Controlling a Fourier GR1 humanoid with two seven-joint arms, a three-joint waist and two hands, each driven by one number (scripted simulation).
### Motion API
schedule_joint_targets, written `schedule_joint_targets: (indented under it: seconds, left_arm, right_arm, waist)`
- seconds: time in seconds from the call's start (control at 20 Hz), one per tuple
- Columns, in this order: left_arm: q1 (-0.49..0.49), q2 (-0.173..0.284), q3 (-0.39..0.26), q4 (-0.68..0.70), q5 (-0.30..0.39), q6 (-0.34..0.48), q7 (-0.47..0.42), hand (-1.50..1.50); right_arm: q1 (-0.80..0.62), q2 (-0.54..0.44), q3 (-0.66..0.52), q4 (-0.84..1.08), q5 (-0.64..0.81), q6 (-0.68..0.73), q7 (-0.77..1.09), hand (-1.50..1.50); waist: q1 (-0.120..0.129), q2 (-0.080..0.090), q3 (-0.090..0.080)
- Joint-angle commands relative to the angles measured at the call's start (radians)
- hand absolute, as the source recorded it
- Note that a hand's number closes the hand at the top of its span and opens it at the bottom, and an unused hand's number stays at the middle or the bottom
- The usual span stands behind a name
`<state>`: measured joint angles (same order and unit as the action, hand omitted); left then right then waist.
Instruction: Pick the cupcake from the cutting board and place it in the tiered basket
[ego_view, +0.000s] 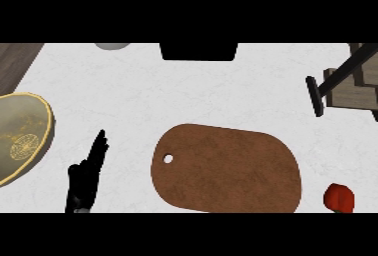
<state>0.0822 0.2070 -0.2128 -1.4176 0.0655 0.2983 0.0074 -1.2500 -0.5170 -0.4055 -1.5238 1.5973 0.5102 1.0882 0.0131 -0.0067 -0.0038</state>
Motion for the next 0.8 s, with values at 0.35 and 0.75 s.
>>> schedule_joint_targets:
  seconds: [0.35,0.75]
  left_arm:
    - [-0.029,-0.021,-0.011,-0.001,-0.022,0.009,0.041,0.0]
    - [-0.004,-0.02,0.008,0.035,-0.019,-0.011,0.007,0.0]
  right_arm:
    - [-0.142,-0.083,-0.18,0.401,0.054,-0.101,0.047,1.5]
    - [-0.108,-0.113,-0.233,0.582,0.025,-0.207,-0.012,1.5]
  waist:
    - [0.01,0.015,0.004]
    - [0.003,0.012,0.004]
